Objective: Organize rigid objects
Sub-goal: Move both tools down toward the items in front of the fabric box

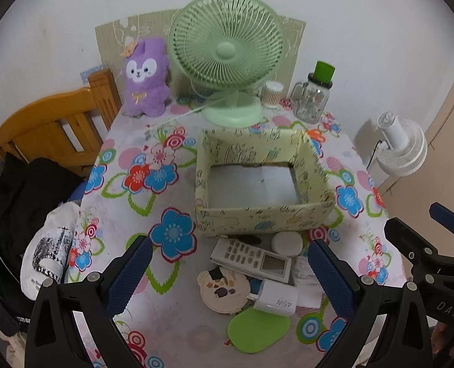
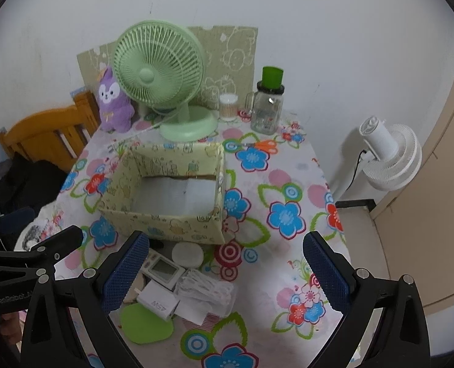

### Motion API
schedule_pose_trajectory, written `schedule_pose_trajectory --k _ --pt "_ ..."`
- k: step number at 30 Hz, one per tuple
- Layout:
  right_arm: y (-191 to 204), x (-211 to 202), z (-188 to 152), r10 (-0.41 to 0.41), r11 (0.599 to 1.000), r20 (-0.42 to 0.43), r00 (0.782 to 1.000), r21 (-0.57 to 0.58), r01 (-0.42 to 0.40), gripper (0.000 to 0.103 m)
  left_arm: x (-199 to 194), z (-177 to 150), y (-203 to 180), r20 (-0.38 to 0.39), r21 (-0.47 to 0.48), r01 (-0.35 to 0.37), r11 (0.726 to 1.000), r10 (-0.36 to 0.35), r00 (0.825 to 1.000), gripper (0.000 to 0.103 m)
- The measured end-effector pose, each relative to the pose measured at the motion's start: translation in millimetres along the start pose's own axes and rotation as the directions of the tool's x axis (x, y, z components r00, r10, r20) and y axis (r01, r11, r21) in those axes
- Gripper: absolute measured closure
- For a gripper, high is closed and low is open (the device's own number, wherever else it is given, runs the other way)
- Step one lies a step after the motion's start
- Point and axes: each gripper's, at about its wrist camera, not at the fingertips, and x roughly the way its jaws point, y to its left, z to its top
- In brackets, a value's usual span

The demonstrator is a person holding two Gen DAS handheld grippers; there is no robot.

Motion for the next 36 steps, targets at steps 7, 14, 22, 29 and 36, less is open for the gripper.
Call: schedule_pose_trajectory --k 7,14,22,29,36 --pt "2.0 25.2 -10.6 0.003 1.0 -0.049 0.999 0.009 -0.002 0.001 23.0 -6.9 4.0 -0.044 0.024 -0.005 1.0 0.006 0.999 0.001" --pt "-0.2 47.1 -24.2 0.01 1.0 -0.089 0.996 0.022 -0.008 0.001 48.3 -19.1 4.3 -0.1 0.046 -0.002 0.999 0.006 0.995 0.001" --pt "-9.9 65.8 -41.2 -0.002 0.999 -0.144 0.99 0.045 0.008 0.001 67.2 -34.8 -8.0 -0.146 0.052 0.015 0.999 -0.008 0.989 0.001" --pt "-21.3 80.3 -54.1 -0.008 0.998 -0.185 0.983 0.058 0.019 0.001 80.4 -47.1 -17.1 -0.186 0.055 0.055 0.997 -0.044 0.982 0.001" --pt "-27.0 92.4 -63.2 -0.01 0.997 -0.213 0.977 0.068 0.026 0.001 93.6 -59.9 -25.6 -0.219 0.079 0.077 0.994 -0.058 0.974 0.001"
